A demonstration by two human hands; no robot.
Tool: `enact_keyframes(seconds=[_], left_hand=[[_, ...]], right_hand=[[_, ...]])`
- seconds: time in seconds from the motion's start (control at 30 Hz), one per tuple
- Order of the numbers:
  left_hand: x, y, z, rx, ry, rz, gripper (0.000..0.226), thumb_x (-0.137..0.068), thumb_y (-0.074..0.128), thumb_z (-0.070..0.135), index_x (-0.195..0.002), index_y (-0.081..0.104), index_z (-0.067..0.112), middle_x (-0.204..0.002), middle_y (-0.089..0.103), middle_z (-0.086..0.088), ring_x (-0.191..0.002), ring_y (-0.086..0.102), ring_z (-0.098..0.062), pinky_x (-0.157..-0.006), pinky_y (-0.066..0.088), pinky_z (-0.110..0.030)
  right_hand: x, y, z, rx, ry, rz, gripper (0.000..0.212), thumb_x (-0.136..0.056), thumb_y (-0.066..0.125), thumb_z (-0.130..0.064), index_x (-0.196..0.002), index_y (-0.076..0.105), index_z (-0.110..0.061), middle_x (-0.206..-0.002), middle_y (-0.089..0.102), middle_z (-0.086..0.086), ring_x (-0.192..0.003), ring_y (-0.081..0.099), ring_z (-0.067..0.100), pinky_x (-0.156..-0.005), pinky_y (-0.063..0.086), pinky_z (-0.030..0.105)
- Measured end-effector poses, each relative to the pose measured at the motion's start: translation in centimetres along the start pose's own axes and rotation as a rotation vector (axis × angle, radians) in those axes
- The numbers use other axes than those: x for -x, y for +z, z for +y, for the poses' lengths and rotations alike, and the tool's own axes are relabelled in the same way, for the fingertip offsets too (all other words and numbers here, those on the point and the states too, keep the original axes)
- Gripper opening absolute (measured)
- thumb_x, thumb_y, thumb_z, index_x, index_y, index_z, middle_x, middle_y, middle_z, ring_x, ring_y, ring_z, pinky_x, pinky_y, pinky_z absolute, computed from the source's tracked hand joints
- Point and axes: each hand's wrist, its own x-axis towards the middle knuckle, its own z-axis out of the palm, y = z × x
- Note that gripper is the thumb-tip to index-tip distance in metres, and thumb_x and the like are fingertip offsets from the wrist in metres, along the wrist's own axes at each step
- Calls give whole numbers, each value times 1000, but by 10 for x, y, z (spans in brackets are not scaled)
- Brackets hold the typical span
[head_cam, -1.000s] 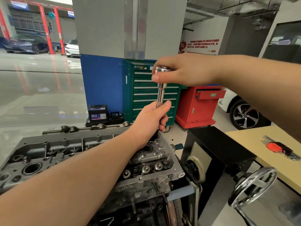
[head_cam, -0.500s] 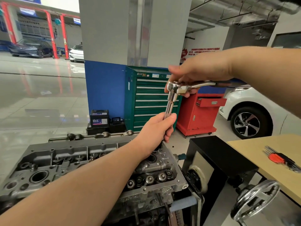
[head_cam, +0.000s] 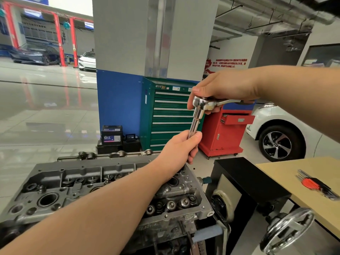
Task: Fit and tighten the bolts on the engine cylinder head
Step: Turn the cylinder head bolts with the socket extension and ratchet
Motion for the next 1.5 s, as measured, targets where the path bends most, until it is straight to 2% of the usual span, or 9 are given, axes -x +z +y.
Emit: enact_keyframes(seconds=[0.13, 0.2, 0.3, 0.47, 0.63, 0.83, 1.03, 1.2, 1.5], left_hand=[[0, 0, -2, -1, 6, 7, 33, -108, 48, 45, -89, 53, 18, -71, 56, 0, -66, 53, -17, -78, 54, -38], [0, 0, -3, 0, 8, 11, 34, -108, 48, 45, -89, 53, 18, -70, 56, 1, -65, 53, -16, -77, 53, -35], [0, -1, -5, 11, 3, 25, 34, -108, 49, 46, -89, 53, 18, -70, 56, 2, -64, 53, -14, -74, 52, -31], [-1, 0, -5, 38, -14, 61, 34, -108, 50, 45, -88, 51, 18, -70, 56, 1, -65, 52, -17, -74, 51, -35], [-1, -1, -6, 41, -11, 67, 33, -108, 48, 45, -89, 52, 19, -72, 56, -1, -66, 53, -18, -74, 53, -36], [-1, 0, -5, 18, -1, 82, 33, -109, 47, 45, -89, 51, 19, -73, 57, -2, -65, 53, -16, -73, 53, -36], [-2, 1, -4, -3, 9, 97, 32, -109, 46, 42, -89, 50, 17, -71, 56, -4, -64, 53, -17, -67, 52, -26], [-2, 2, -2, 21, 9, 88, 30, -110, 46, 38, -93, 49, 14, -74, 55, -8, -65, 51, -20, -61, 51, -23], [-2, 2, -4, 16, 17, 104, 34, -109, 47, 43, -90, 48, 15, -72, 56, -6, -65, 53, -21, -68, 53, -34]], right_hand=[[1, 14, 5, 45, -24, 127, 40, -109, 38, -48, -121, 72, -31, -82, 66, -18, -76, 59, 6, -79, 50, 32], [1, 21, 7, 72, -52, 209, 39, -107, 37, -53, -122, 70, -40, -102, 67, -29, -96, 63, -4, -88, 52, 30], [-2, 25, 7, 125, -83, 268, 38, -107, 36, -54, -117, 72, -44, -123, 67, -19, -117, 60, 5, -99, 51, 34], [-9, 16, 1, -78, -88, 368, 35, -110, 43, -41, -108, 77, -32, -78, 67, -19, -69, 61, 1, -62, 51, 17], [-2, -9, 17, -206, -76, 606, 45, -111, 35, -45, -118, 72, -20, -68, 68, -8, -54, 58, 5, -50, 45, 18], [23, 45, 118, 13, 320, 443, 45, -109, 35, -53, -121, 72, -31, -112, 69, -4, -82, 60, 8, -81, 45, 28], [46, 92, 199, -158, 450, 446, 32, -111, 42, -38, -118, 71, -27, -105, 68, 3, -76, 63, 13, -66, 50, 24], [44, 121, 228, -9, 489, 343, 20, -105, 59, -22, -122, 68, -24, -104, 64, -5, -99, 63, 21, -84, 50, 32], [36, 165, 241, 310, 560, 491, 43, -93, 73, -37, -135, 63, -35, -114, 51, -3, -115, 57, 25, -95, 46, 35]])
